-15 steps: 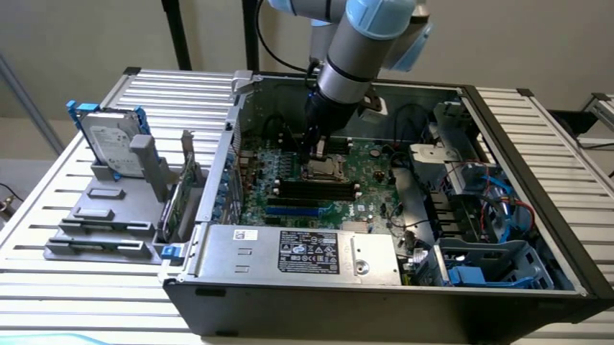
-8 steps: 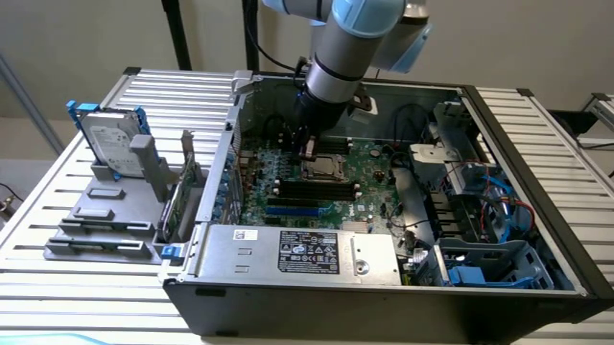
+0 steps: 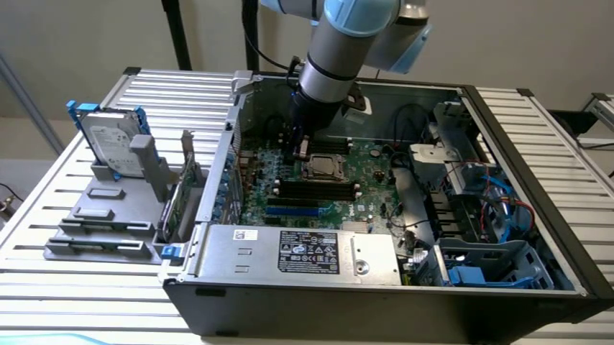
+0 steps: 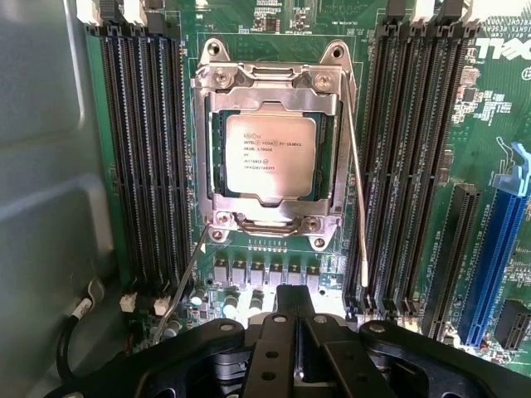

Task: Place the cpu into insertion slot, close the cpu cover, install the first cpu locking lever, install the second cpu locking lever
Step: 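Install the first cpu locking lever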

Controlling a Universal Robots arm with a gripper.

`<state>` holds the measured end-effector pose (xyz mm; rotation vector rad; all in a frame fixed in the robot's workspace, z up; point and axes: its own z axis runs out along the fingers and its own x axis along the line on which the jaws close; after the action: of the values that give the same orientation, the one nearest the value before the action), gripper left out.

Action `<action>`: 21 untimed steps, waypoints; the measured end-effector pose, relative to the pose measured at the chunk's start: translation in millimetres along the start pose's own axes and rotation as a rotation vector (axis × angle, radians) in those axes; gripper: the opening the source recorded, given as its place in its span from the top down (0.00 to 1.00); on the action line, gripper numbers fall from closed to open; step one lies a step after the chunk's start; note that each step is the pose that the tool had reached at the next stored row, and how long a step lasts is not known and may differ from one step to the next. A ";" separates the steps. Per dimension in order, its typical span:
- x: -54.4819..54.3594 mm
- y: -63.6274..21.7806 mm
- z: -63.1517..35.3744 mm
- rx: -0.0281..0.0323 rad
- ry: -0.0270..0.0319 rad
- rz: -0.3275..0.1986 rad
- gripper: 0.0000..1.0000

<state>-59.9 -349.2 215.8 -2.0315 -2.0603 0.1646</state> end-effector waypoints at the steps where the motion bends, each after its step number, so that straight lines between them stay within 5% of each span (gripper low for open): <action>1: 0.0 0.0 0.0 0.0000 0.0001 0.000 0.89; 10: 0.0 -0.4 0.1 0.0000 0.0002 0.000 0.89; 14: 0.1 -8.9 1.5 0.0000 0.0025 0.000 0.89; 17: 0.3 -14.5 0.4 -0.0002 0.0138 0.000 0.89; 21: 0.7 -17.9 -3.5 0.0005 0.0458 -0.002 0.89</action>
<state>-76.4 -349.3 223.7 -2.0137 -2.0347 0.1171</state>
